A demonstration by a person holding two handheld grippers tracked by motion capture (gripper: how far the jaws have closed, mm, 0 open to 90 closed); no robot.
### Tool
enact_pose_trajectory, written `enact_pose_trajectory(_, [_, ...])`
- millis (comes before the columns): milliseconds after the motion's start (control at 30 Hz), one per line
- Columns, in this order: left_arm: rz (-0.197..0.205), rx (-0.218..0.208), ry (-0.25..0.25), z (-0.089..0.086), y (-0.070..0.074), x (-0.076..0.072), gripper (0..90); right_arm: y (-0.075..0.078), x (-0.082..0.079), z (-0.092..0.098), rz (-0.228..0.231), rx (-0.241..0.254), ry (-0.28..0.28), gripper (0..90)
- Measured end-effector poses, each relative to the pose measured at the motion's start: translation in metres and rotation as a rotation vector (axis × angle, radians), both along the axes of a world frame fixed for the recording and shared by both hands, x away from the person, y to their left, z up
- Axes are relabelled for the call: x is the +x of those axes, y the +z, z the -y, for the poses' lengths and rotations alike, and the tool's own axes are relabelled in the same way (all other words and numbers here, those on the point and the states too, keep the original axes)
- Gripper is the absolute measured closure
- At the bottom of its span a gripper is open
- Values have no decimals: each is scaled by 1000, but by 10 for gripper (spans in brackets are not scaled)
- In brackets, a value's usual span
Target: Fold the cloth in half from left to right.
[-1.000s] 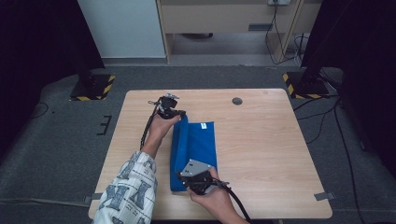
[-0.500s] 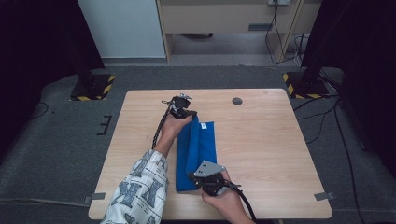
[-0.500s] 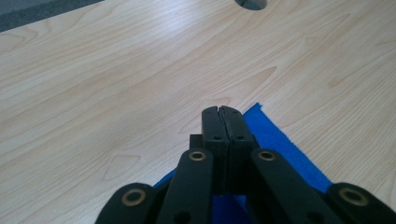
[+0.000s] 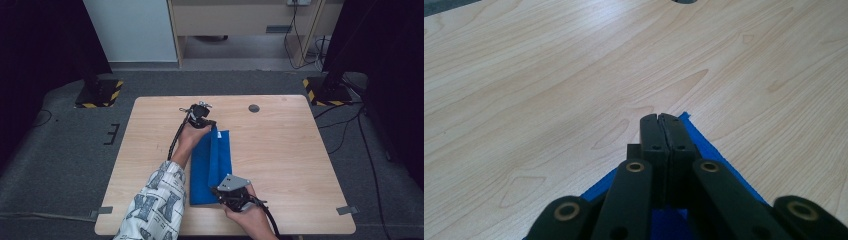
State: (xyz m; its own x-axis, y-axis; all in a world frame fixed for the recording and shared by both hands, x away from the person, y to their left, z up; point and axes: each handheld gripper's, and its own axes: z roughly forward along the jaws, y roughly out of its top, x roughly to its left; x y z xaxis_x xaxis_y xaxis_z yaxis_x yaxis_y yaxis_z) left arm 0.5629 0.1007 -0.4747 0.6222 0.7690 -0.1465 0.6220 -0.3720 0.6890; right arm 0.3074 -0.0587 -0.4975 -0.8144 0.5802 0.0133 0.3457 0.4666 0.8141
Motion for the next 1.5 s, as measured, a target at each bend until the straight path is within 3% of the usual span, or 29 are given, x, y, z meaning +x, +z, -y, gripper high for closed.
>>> enact_pose_trajectory(133, [0,-19,0,1,1,0,893,0,1,4,1,-1,-6,867])
enact_pose_trajectory(700, [-17,-14,-7,11,-5,1,892,-7,0,11,-16,-17,-11,868])
enact_pose_trajectory(833, [-28,-13,-9,14,-7,0,883,-7,0,14,-26,-16,-23,854])
enact_pose_trajectory(867, [-34,-13,-12,15,-8,1,879,-9,2,17,-55,-12,-34,836])
enact_pose_trajectory(933, [-41,-12,-12,18,-10,1,872,-11,2,18,-61,-16,-37,833])
enact_pose_trajectory(1300, [-39,-30,-23,25,-11,-2,800,-13,2,25,-79,-37,-61,717])
enact_pose_trajectory(1433, [-33,-48,-19,25,-9,-3,762,-11,2,31,-93,-36,-90,618])
enact_pose_trajectory(1500, [-24,-54,-20,25,-7,-4,732,-11,3,34,-105,-40,-105,510])
